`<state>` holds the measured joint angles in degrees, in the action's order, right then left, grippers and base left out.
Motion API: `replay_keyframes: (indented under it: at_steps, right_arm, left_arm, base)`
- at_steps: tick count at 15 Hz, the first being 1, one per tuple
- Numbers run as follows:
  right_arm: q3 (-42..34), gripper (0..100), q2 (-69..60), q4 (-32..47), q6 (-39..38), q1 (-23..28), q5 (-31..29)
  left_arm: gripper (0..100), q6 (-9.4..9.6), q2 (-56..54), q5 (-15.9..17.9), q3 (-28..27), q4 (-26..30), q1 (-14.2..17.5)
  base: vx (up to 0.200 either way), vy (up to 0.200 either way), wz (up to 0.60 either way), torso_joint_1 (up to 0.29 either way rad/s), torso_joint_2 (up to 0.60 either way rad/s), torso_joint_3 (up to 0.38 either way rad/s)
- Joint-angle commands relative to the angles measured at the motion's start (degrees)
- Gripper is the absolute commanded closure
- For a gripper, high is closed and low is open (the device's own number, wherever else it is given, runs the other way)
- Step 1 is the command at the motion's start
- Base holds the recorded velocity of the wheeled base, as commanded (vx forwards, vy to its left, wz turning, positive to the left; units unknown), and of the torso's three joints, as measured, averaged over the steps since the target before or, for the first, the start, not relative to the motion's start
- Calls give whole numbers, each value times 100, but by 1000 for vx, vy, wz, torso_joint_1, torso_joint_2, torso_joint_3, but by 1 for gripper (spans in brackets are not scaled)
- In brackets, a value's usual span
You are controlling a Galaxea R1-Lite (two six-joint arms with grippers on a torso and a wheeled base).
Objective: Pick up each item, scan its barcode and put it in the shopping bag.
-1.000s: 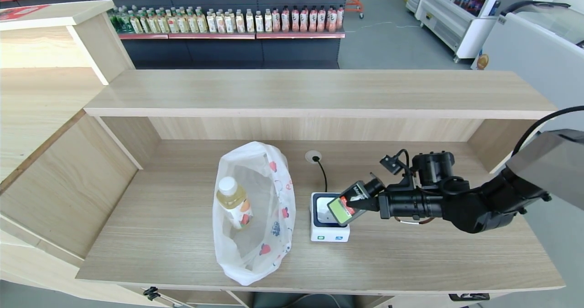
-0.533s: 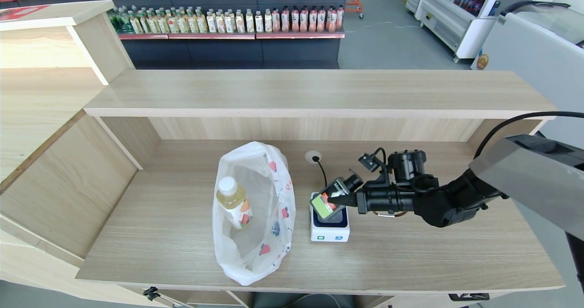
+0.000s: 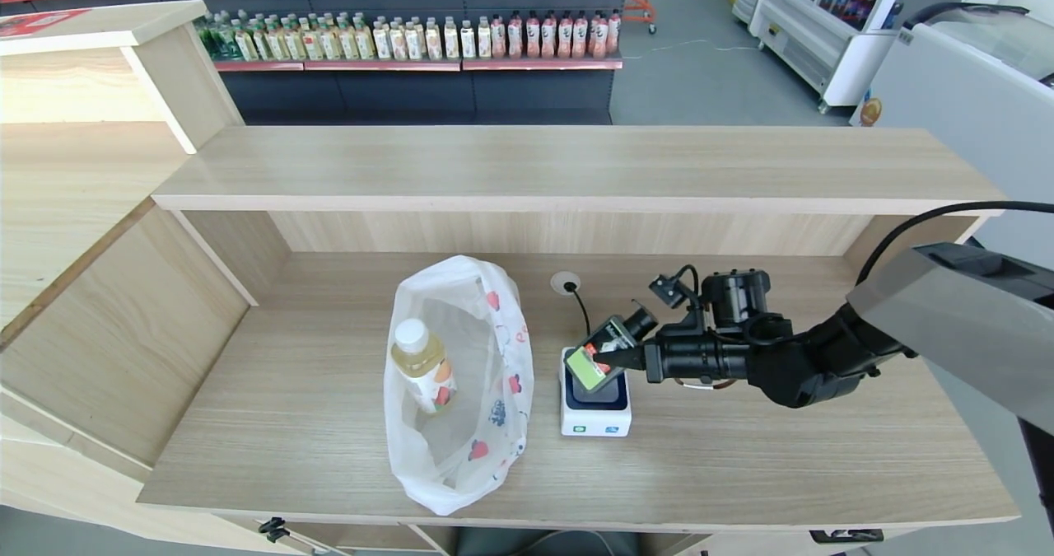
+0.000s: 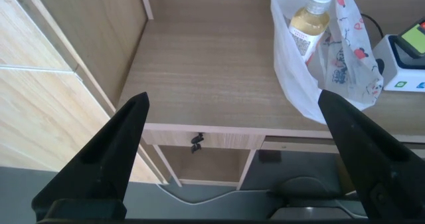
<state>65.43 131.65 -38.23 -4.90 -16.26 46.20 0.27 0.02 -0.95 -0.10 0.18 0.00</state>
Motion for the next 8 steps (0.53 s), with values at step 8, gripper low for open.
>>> replay_keyframes:
  at_steps: [8]
  right_arm:
    - [-1928, 100, -3171, -185, 1105, 1556, -243]
  left_arm:
    - [0, 0, -2, -2, 1, -1, 9]
  base:
    - [0, 0, 0, 0, 0, 0]
